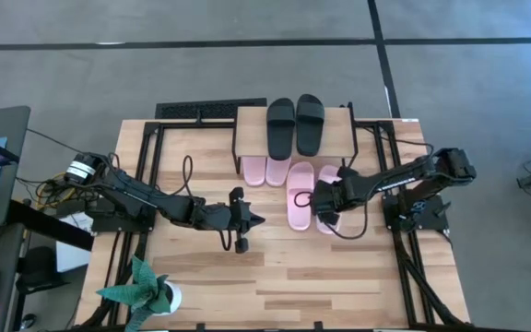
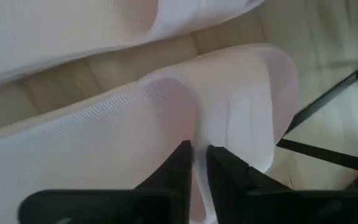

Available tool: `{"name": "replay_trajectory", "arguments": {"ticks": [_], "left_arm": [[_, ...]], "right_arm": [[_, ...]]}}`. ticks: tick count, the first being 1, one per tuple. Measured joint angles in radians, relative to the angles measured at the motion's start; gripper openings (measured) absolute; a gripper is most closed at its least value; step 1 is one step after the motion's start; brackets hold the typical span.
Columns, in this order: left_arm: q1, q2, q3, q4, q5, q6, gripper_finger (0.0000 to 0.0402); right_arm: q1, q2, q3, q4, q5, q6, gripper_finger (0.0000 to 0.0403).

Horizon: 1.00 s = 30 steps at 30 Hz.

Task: Pick and place slides into the shelf
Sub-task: Put the pink slipper under the shelf

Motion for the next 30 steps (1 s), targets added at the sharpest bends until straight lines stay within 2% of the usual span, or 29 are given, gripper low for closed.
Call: {"name": "replay_trajectory", "arguments": {"ticks": [5, 22, 26, 30], "left_arm": [[0.000, 0.000, -0.002, -0.009, 0.000, -0.015, 0.0000], [0.000, 0.000, -0.002, -0.007, 0.000, -0.020, 0.0000], [0.000, 0.000, -0.002, -0.007, 0.000, -0.031, 0.0000], [0.000, 0.000, -0.002, -0.007, 0.000, -0.044, 0.0000]], "right_arm": [[0.019, 0.000, 0.000, -0.003, 0.030, 0.001, 0.0073], [0.049, 0.000, 0.000, 0.008, 0.095, -0.015, 0.0139], [0.033, 0.000, 0.000, 0.000, 0.104, -0.015, 0.0118], [0.025, 0.000, 0.000, 0.007, 0.096, -0.045, 0.0048]]}}
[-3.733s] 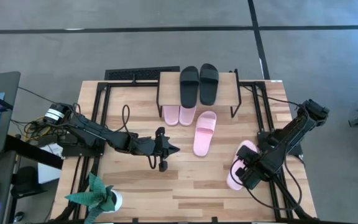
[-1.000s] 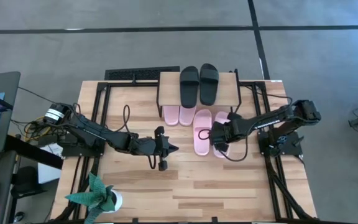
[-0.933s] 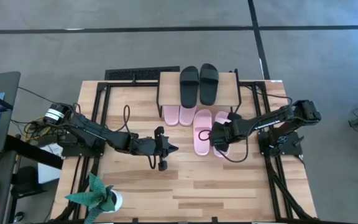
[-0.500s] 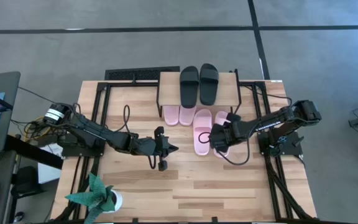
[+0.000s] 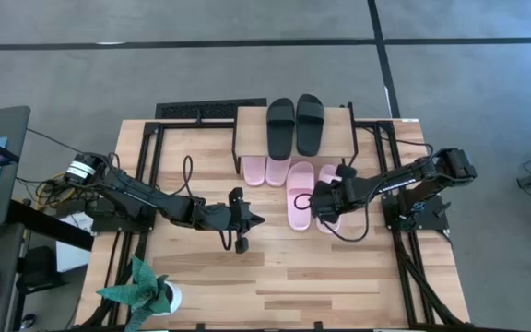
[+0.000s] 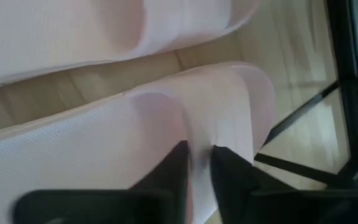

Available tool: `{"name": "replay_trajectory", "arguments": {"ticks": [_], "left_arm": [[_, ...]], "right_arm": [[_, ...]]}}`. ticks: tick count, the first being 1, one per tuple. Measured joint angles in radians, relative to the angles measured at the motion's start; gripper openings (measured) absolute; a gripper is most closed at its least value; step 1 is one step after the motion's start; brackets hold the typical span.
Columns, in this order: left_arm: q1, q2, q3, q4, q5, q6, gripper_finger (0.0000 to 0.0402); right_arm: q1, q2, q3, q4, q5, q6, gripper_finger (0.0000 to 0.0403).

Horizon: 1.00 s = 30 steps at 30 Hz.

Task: Pick and place slides into the shelf
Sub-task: Put the pink slipper under the shelf

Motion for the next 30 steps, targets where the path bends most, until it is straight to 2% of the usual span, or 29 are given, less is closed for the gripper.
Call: {"name": "replay_trajectory", "arguments": {"ticks": [1, 3, 30], "left_arm": [[0.000, 0.000, 0.000, 0.000, 0.000, 0.000, 0.0000], [0.000, 0.000, 0.000, 0.000, 0.000, 0.000, 0.0000], [0.000, 0.000, 0.000, -0.003, -0.001, 0.007, 0.0000]], "right_arm": [[0.002, 0.000, 0.000, 0.006, -0.006, -0.016, 0.0027], [0.006, 0.000, 0.000, 0.019, -0.014, -0.043, 0.0011], [0.021, 0.000, 0.000, 0.058, 0.008, -0.043, 0.0001]]}}
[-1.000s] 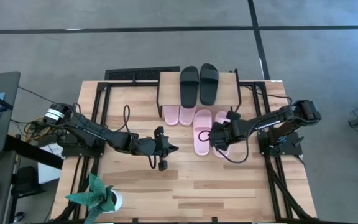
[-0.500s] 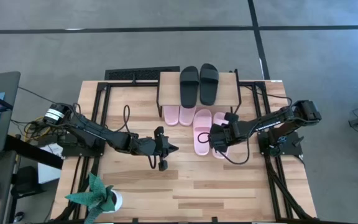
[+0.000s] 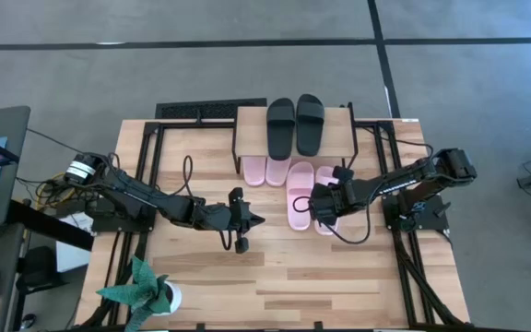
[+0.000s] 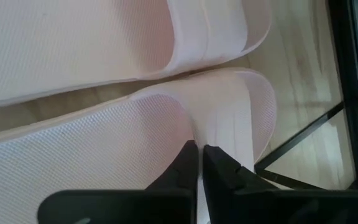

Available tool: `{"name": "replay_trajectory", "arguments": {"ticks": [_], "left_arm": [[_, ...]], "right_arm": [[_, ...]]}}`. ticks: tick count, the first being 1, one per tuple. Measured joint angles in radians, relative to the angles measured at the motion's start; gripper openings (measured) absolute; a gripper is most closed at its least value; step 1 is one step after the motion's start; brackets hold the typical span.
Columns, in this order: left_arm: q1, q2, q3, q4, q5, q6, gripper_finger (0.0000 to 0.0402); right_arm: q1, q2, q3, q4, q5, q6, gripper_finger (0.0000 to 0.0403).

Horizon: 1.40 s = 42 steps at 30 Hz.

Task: Pick and place slides into the shelf
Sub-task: Put the pink slipper under the shelf

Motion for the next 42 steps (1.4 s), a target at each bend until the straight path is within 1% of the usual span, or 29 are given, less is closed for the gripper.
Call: {"name": "replay_trajectory", "arguments": {"ticks": [12, 23, 31, 34, 42], "left_arm": [[0.000, 0.000, 0.000, -0.002, -0.018, 0.001, 0.0000], [0.000, 0.000, 0.000, -0.002, -0.018, 0.000, 0.0000], [0.000, 0.000, 0.000, -0.002, -0.018, 0.000, 0.0000], [0.000, 0.000, 0.000, -0.002, -0.018, -0.001, 0.0000], [0.000, 0.000, 0.000, -0.002, -0.018, -0.002, 0.0000]], "right_arm": [[-0.009, 0.000, 0.000, 0.012, 0.020, -0.031, 0.0000], [-0.055, 0.000, 0.000, 0.011, 0.024, -0.032, 0.0000], [-0.055, 0.000, 0.000, 0.013, 0.023, -0.031, 0.0000], [-0.055, 0.000, 0.000, 0.014, 0.022, -0.017, 0.0010], [-0.056, 0.000, 0.000, 0.016, -0.003, 0.002, 0.0064]]}}
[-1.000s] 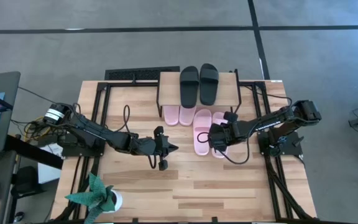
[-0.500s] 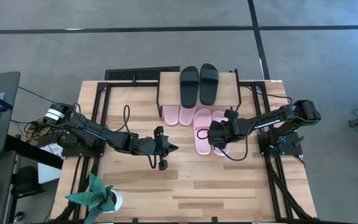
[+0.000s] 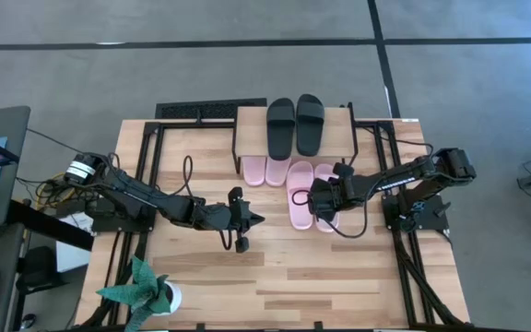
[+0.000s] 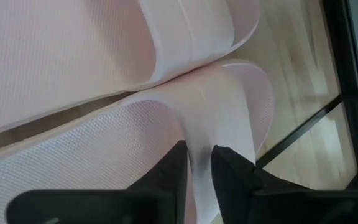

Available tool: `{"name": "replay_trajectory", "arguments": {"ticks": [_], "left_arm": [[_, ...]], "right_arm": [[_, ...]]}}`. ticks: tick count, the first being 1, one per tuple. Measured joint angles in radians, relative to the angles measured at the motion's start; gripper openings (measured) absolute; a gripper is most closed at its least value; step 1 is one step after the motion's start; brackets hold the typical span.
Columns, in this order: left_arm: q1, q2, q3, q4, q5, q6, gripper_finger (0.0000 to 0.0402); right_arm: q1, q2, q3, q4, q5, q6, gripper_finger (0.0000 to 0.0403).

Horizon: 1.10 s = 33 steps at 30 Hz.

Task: Pick and place slides into the shelf
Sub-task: Put the pink slipper under the shelf, then adjust the pink slippers under the shelf

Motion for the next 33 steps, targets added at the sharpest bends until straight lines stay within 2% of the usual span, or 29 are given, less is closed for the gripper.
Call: {"name": "replay_trajectory", "arguments": {"ticks": [12, 21, 26, 33], "left_arm": [[0.000, 0.000, 0.000, 0.000, 0.000, -0.004, 0.0000], [0.000, 0.000, 0.000, 0.000, 0.000, -0.004, 0.0000], [0.000, 0.000, 0.000, 0.004, -0.002, -0.038, 0.0000], [0.000, 0.000, 0.000, 0.018, -0.112, -0.207, 0.0000]], "right_arm": [[0.006, 0.000, 0.031, -0.026, -0.021, 0.019, 0.0089], [0.021, -0.004, 0.110, -0.139, -0.001, 0.018, 0.0107], [0.075, -0.058, 0.130, -0.166, -0.008, 0.001, 0.0113], [0.231, -0.218, 0.128, -0.161, 0.005, 0.002, 0.0113]]}}
